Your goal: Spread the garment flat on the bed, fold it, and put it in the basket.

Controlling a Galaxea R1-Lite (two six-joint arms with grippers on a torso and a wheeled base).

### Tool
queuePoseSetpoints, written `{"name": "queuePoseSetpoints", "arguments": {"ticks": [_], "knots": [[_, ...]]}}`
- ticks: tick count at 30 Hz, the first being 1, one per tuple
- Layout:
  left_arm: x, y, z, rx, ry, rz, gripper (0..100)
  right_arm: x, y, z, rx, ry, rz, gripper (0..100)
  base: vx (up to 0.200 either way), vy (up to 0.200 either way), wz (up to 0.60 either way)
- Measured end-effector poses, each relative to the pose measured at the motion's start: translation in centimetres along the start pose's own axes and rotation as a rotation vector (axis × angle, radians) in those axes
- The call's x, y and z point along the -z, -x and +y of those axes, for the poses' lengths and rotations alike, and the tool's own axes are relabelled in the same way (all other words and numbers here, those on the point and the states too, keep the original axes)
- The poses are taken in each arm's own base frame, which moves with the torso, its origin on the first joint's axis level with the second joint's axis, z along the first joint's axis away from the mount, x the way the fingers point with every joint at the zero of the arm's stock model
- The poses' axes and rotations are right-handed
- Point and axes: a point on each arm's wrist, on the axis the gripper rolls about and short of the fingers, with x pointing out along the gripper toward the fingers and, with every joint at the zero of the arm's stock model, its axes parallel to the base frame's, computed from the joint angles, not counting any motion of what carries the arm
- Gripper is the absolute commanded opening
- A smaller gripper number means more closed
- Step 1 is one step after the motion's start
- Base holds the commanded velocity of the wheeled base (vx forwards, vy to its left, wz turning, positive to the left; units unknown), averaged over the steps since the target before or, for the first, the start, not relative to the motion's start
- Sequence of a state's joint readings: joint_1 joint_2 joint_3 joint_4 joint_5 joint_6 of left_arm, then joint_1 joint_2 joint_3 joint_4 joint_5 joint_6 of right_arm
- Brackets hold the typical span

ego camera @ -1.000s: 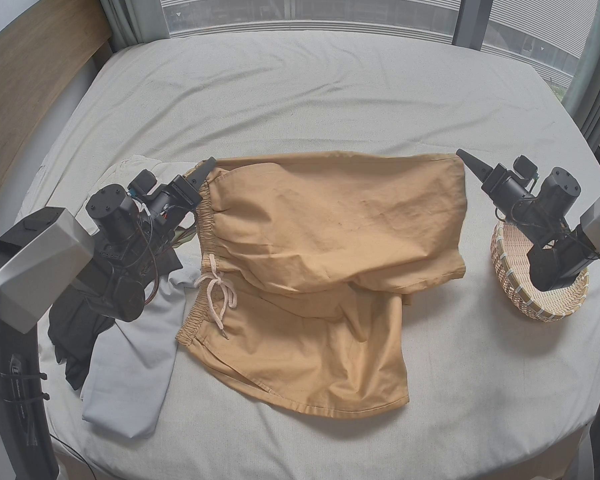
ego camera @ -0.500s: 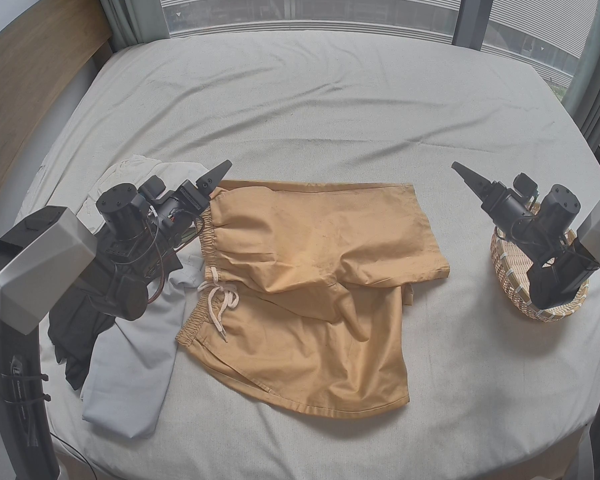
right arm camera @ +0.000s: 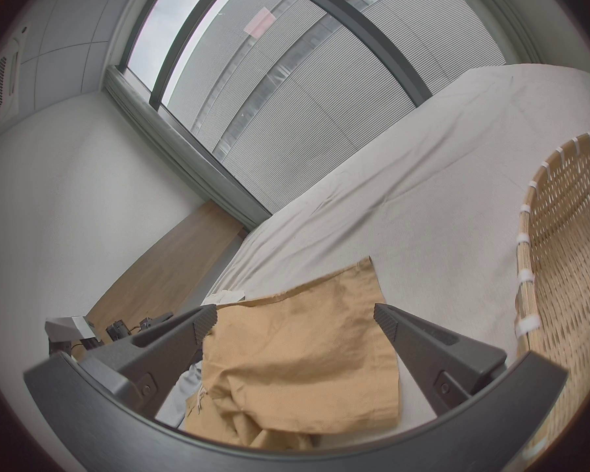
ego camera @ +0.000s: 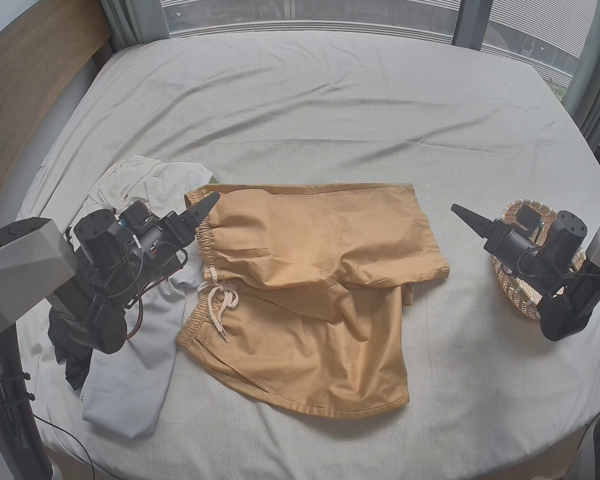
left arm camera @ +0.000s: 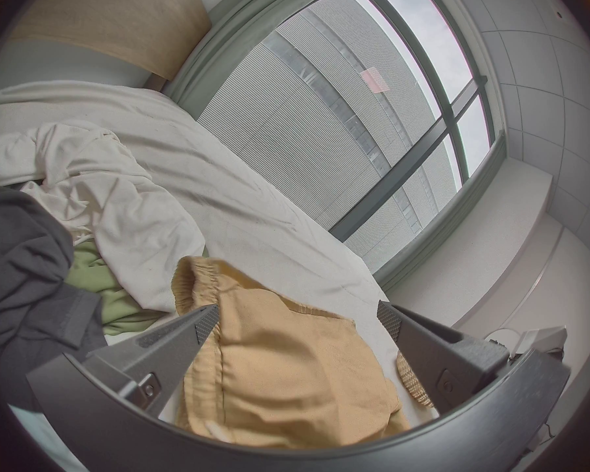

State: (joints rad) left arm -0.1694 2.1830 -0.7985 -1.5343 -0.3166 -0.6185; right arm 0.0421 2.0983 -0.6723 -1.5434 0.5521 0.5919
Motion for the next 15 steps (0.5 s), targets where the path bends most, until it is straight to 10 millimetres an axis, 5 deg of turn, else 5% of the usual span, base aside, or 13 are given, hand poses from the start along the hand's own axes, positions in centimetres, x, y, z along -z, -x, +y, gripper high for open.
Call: {"name": "queuePoseSetpoints", "arguments": {"ticks": [15], "knots": [[-0.6,5.6,-1.4,0.011,0.012,0.107,100,2.9,2.4,2.1,0.008,0.089,0.122,100,0.0,0.0,0.0]]}}
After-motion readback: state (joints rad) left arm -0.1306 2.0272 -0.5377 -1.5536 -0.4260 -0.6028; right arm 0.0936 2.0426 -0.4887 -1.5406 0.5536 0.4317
